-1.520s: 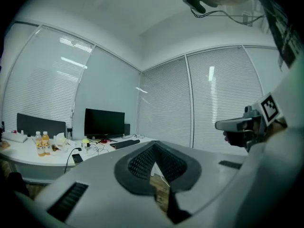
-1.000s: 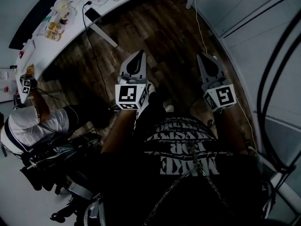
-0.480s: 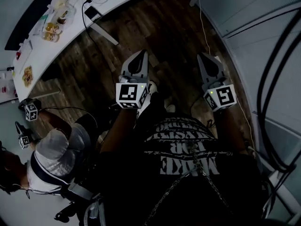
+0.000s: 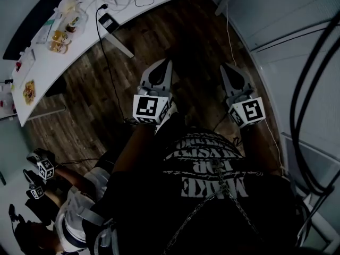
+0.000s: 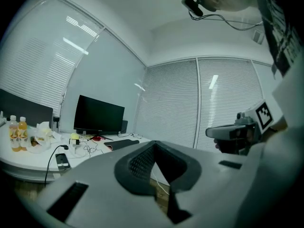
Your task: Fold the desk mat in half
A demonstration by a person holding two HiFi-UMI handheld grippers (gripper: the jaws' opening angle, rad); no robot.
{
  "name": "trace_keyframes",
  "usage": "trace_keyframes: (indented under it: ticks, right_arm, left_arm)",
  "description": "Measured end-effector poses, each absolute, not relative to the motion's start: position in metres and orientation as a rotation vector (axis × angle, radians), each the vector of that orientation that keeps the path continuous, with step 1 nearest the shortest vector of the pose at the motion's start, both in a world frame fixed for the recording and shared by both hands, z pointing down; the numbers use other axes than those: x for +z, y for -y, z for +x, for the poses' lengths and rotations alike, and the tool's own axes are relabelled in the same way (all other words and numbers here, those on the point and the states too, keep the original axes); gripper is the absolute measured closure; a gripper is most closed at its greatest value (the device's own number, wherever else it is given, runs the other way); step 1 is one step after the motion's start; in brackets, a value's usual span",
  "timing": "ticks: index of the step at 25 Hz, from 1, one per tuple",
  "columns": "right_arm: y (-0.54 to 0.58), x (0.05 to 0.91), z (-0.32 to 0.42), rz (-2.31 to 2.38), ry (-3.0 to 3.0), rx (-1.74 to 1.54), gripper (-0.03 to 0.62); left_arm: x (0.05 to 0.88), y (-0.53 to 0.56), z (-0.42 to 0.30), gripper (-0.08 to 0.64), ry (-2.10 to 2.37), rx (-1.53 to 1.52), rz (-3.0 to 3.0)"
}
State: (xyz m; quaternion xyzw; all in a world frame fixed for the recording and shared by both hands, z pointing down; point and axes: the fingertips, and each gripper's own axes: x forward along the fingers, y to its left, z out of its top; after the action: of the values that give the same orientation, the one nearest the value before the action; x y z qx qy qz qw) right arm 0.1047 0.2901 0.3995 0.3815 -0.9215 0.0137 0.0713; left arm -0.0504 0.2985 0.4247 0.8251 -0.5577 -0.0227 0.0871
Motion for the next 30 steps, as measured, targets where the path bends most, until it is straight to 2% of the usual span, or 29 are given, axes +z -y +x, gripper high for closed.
trace_keyframes:
  ticks: [7, 30]
  right_arm:
    - [-0.269, 0.381, 0.071, 1.157, 2.747, 0.027, 0.592]
    - [-0.21, 0.375, 0.09, 1.232, 2.777, 0.057, 0.593]
  left_arm:
    - [0.425, -0.266, -0.077, 0.555, 1.597, -0.081, 2.434]
    - [0.406, -0.218, -0.067, 0.555, 1.578, -0.015, 2.533]
